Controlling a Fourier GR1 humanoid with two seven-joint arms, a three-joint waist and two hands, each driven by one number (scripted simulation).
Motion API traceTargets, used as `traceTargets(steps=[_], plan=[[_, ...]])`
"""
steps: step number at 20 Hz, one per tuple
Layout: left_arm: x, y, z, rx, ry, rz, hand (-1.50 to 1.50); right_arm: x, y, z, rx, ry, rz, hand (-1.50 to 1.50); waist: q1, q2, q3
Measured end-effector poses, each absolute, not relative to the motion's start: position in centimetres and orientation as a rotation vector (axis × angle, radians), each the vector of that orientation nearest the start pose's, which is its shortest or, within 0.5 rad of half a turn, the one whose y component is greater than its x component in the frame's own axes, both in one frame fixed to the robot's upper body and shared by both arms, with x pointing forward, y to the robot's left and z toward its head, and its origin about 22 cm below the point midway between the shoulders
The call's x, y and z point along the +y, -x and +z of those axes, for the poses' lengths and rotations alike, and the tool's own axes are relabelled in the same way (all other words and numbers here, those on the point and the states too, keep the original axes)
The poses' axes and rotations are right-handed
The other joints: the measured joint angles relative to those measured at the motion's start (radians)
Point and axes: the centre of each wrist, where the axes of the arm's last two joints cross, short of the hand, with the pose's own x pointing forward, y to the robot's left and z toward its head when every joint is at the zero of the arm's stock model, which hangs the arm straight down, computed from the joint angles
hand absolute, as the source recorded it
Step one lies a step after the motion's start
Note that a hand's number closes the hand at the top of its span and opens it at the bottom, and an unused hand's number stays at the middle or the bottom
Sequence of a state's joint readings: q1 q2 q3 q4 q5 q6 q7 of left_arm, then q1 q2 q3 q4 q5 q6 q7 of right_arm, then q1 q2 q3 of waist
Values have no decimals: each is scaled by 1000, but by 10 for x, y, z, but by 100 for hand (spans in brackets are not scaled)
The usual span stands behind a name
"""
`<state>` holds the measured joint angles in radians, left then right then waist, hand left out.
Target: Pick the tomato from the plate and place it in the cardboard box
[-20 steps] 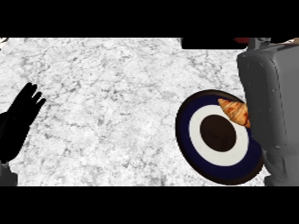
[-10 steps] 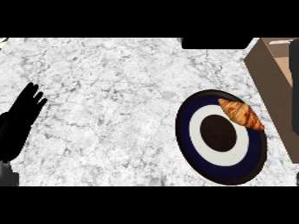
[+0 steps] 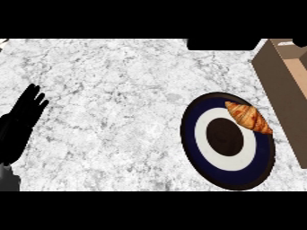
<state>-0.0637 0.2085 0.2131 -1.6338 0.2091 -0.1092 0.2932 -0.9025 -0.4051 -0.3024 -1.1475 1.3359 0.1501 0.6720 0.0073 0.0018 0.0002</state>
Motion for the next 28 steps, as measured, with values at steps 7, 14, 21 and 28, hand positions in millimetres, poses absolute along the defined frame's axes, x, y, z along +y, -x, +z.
traceTargets(steps=[7, 14, 21, 28], plan=[[321, -251, 55, -1445, -45, 44, 0, -334, -404, 194, -917, 1493, 382, 150, 1, 0, 0], [321, -246, 51, -1447, -50, 47, 0, -364, -396, 144, -787, 1328, 325, -150, 0, -1, 0], [320, -248, 52, -1449, -52, 49, 0, -369, -390, 131, -962, 1280, 238, -150, -2, -5, -4], [319, -243, 52, -1441, -61, 50, 0, -378, -376, 148, -1210, 1265, -158, -150, -9, -6, 0]])
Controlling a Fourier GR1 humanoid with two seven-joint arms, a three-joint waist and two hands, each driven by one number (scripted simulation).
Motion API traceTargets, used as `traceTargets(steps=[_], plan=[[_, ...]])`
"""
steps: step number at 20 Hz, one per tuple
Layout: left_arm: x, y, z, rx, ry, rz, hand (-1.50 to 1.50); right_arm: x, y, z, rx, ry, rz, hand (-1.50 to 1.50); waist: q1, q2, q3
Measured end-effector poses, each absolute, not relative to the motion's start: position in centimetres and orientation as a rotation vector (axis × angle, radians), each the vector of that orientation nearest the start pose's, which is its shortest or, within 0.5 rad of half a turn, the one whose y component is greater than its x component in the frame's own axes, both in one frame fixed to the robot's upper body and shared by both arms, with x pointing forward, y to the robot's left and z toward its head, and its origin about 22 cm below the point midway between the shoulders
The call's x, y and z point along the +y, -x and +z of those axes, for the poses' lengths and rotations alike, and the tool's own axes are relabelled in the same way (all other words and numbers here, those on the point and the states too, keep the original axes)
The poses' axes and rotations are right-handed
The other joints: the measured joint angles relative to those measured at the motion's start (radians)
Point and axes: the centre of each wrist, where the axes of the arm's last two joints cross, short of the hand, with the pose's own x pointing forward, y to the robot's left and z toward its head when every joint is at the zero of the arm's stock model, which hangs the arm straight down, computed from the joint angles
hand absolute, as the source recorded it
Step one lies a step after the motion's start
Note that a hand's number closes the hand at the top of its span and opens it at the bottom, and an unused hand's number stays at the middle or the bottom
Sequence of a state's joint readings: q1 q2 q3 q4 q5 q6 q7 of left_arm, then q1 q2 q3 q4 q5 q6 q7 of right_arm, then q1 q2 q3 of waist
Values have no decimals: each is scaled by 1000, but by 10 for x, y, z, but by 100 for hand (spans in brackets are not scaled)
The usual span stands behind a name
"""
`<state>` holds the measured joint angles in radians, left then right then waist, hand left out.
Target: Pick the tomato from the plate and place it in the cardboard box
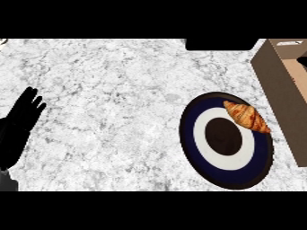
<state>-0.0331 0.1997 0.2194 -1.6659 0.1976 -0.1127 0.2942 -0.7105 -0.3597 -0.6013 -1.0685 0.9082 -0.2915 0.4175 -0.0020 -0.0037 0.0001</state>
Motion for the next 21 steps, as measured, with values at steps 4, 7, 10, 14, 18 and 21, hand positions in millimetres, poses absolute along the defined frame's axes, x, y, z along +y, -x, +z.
traceTargets(steps=[4, 7, 10, 14, 18, 21], plan=[[322, -244, 47, -1440, -65, 56, 0, -396, -353, 152, -1280, 1241, -311, -150, -8, 0, 0], [329, -241, 50, -1436, -64, 56, 0, -410, -326, 150, -1297, 1230, -379, -150, -9, -1, 0], [327, -241, 54, -1442, -63, 60, 0, -428, -297, 151, -1316, 1213, -433, -150, -10, -1, 0], [323, -244, 52, -1441, -65, 64, 0, -450, -259, 157, -1336, 1186, -438, -150, -9, 0, 0], [324, -243, 59, -1443, -66, 65, 0, -464, -224, 163, -1360, 1175, -427, -150, -7, 1, 0], [324, -241, 54, -1440, -61, 54, 0, -473, -208, 158, -1366, 1169, -415, -150, -4, 2, 0]])
